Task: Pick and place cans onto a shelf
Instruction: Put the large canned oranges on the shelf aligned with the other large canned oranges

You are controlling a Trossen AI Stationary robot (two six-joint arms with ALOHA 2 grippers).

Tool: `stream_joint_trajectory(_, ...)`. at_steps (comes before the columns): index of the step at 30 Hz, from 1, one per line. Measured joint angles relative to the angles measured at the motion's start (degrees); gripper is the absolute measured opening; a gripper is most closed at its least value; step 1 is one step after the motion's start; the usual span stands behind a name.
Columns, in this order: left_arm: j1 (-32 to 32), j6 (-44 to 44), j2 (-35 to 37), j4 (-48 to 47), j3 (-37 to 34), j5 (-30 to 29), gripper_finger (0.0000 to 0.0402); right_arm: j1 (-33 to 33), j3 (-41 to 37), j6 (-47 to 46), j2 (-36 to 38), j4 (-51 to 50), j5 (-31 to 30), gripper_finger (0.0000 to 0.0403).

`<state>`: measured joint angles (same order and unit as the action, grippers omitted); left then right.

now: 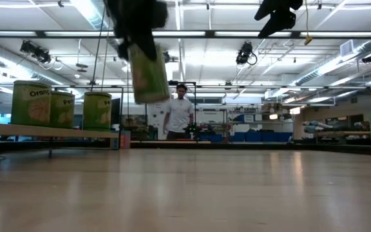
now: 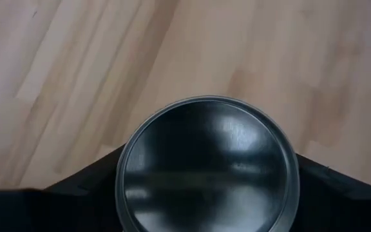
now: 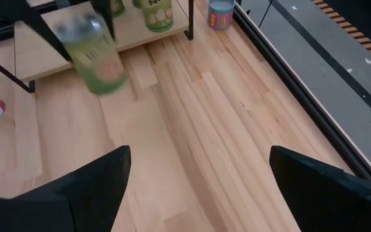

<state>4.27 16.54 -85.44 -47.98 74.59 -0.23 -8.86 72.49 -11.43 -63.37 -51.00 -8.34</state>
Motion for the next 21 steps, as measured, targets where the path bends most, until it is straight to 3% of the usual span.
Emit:
stream_joint_trajectory(6, 0.0, -7.2, 10.0, -12.9, 0.0, 0.5, 0.0305, 0.0, 0.0, 0.8, 0.0, 0.4, -0.1, 0.0378)
stream_joint_trajectory(12, 0.0, -21.4, 12.7, -24.0, -0.1, -2.5, 0.0305, 0.3, 0.0, 1.1, -1.1, 2.5, 0.2, 0.0378)
stream_joint_trajectory(15, 0.8, -27.8, 12.8, -23.5, -0.5, -3.1, 0.0305, 0.4, 0.0, 1.0, -2.5, 3.8, 0.3, 0.0378)
stream_joint_trajectory(21, 1.9, -30.8, 13.5, -22.2, -8.5, -2.6, 0.0305, 1.3, 0.0, -3.1, -6.3, 5.9, 0.9, 0.0378)
